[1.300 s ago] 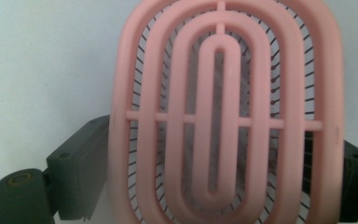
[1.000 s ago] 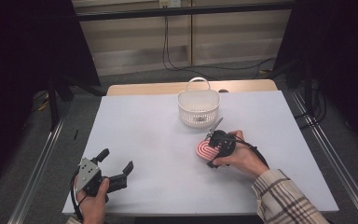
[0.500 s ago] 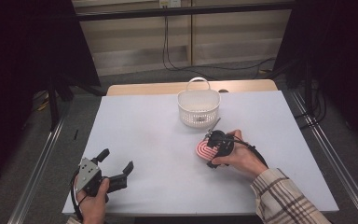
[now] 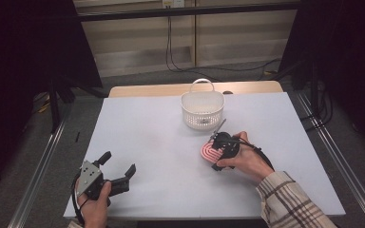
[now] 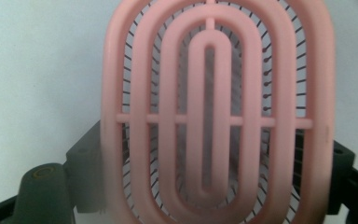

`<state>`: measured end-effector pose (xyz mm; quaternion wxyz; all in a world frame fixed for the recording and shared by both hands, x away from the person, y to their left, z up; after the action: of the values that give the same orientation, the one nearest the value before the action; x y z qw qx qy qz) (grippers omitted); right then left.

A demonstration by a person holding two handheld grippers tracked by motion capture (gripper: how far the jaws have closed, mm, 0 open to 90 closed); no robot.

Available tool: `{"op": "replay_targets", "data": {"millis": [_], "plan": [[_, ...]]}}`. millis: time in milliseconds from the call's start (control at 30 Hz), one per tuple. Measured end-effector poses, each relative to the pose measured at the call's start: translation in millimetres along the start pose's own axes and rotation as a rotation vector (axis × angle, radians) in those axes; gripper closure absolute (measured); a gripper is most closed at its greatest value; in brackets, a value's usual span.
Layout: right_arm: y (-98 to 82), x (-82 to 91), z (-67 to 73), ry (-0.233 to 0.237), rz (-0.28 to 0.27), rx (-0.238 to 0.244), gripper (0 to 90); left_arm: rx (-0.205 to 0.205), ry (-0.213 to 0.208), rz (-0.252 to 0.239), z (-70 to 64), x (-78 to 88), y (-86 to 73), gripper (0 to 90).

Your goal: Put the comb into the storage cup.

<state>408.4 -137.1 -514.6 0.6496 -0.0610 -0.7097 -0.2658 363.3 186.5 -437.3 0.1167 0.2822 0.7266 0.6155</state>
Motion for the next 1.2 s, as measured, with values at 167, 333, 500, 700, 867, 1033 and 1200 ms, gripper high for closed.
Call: {"op": "replay_targets", "data": {"millis": [167, 333, 500, 700, 867, 1033, 1200], "plan": [[-0.3, 4.9, -0.9, -0.004, -0.007, 0.0, 20.5, 0.001, 0.001, -0.002, 0.0, -0.1, 0.0, 2.8], [0.2, 10.8, -2.3, -0.005, -0.019, -0.008, 20.5, 0.005, 0.0, -0.002, -0.1, -0.3, -0.1, 2.8], [1.2, 16.6, -5.1, -0.005, -0.04, -0.017, 20.5, 0.001, 0.003, -0.006, 0.3, 0.4, 0.8, 2.8], [-1.3, 24.0, -9.8, -0.014, -0.058, -0.046, 20.4, 0.0, 0.001, -0.002, -0.1, 0.1, 0.2, 2.8], [-0.3, 30.3, -11.7, -0.026, -0.069, -0.051, 20.5, 0.0, 0.001, -0.002, 0.1, 0.0, 0.2, 2.8], [1.8, 36.8, -14.2, -0.046, -0.082, -0.048, 20.4, 0.003, 0.001, -0.005, 0.0, 0.3, 0.5, 2.8], [2.6, 44.7, -16.3, -0.054, -0.116, -0.057, 20.4, 0.003, 0.001, -0.003, 0.0, 0.4, 0.1, 2.8]]}}
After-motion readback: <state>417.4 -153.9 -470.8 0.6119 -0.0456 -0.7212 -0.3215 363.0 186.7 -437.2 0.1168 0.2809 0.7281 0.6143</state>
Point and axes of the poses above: each handheld gripper's, and its own axes: x roughly backward along the jaws, y roughly out of its top, z roughly to its left, the point moved 9 cm from there along -x, roughly forward along the jaws, and after that the axes turned 11 degrees about x, right-handed, at the moved point
